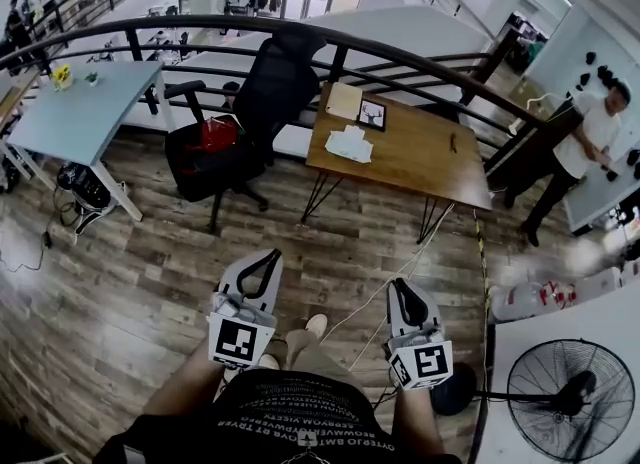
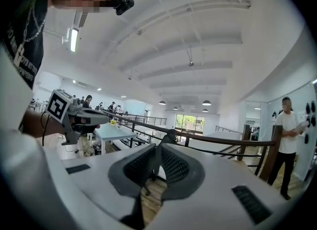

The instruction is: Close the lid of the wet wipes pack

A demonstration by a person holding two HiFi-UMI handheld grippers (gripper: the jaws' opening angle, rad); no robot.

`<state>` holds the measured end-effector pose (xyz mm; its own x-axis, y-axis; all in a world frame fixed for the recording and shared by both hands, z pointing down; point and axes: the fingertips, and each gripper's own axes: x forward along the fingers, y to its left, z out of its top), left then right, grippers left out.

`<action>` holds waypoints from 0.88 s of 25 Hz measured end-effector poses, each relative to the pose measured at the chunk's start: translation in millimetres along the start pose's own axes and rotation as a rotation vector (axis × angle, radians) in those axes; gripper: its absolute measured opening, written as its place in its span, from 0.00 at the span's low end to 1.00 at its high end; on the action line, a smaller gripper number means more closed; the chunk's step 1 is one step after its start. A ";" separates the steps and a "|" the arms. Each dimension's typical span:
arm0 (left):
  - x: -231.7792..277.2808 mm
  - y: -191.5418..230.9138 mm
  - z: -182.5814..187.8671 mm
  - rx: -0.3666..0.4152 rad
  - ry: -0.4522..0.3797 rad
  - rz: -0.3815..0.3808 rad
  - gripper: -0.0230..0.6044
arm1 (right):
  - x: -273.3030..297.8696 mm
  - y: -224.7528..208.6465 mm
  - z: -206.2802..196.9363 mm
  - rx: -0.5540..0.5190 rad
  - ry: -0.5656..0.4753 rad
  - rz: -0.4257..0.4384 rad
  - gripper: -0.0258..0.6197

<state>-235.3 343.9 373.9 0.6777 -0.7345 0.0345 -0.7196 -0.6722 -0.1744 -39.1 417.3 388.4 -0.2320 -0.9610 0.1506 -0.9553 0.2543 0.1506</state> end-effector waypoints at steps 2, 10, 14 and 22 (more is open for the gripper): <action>9.1 1.6 -5.3 -0.006 0.008 0.002 0.08 | 6.7 -6.9 -5.6 0.018 0.003 -0.001 0.11; 54.8 12.5 -19.1 0.022 0.024 0.021 0.08 | 50.2 -34.3 -25.7 0.049 0.033 0.039 0.18; 82.4 7.1 -23.0 0.132 0.016 0.023 0.08 | 76.1 -48.7 -33.8 0.055 0.050 0.069 0.19; 145.4 14.3 -23.3 0.074 -0.007 0.029 0.08 | 122.4 -86.9 -33.6 0.070 0.050 0.111 0.20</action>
<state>-150.6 225.3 399.3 0.6582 -0.7525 0.0221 -0.7258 -0.6420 -0.2471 21.7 281.3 426.5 -0.3293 -0.9203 0.2115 -0.9351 0.3489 0.0622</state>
